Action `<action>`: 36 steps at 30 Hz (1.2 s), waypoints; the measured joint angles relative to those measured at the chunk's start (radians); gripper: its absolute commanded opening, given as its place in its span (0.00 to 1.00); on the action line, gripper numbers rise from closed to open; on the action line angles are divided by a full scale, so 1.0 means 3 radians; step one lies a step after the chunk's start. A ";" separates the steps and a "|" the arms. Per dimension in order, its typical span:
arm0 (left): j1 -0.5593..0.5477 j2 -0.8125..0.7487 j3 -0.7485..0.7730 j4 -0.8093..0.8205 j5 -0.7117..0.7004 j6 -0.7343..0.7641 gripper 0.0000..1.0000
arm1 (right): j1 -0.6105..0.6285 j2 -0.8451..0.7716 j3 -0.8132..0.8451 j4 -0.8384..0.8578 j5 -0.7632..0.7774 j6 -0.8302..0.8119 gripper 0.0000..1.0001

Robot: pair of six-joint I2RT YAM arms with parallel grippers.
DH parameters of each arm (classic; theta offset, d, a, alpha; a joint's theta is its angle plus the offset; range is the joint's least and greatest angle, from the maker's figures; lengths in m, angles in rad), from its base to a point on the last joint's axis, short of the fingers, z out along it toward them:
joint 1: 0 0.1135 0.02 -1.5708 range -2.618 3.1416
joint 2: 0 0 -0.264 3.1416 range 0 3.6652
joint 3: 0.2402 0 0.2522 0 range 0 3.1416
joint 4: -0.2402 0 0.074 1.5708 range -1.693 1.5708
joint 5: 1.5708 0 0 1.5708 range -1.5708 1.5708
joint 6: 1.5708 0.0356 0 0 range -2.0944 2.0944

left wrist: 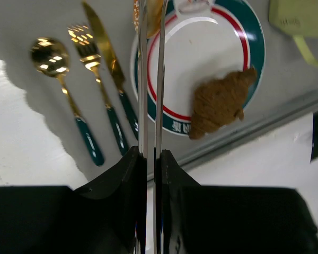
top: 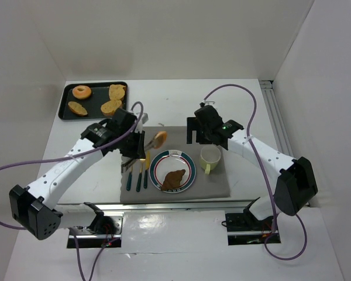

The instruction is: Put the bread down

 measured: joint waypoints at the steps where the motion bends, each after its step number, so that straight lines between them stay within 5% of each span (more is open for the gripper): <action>1: -0.0104 -0.0004 -0.0048 0.0008 0.0036 0.0000 0.19 | 0.0000 -0.0003 0.0000 -0.0011 0.0024 0.0000 1.00; 8: -0.0570 0.0025 -0.0231 0.0136 0.0315 -0.0078 0.22 | -0.0080 -0.0083 0.0001 -0.0094 0.0151 -0.0001 1.00; 11: -0.0749 0.0093 -0.0296 0.0226 0.0420 -0.0109 0.40 | -0.0117 -0.0111 0.0001 -0.0112 0.0170 -0.0004 1.00; 18: -0.0868 0.0299 -0.0298 0.0239 0.0436 -0.0149 0.66 | -0.0145 -0.0116 0.0001 -0.0114 0.0173 -0.0009 1.00; 32: -0.0835 0.0309 0.0350 0.0018 0.0168 -0.0122 0.66 | -0.0145 -0.0116 0.0001 -0.0113 0.0170 -0.0042 1.00; 36: -0.0580 0.0294 0.0514 -0.0057 0.0100 -0.0075 0.66 | -0.0145 -0.0116 0.0001 -0.0111 0.0156 -0.0043 1.00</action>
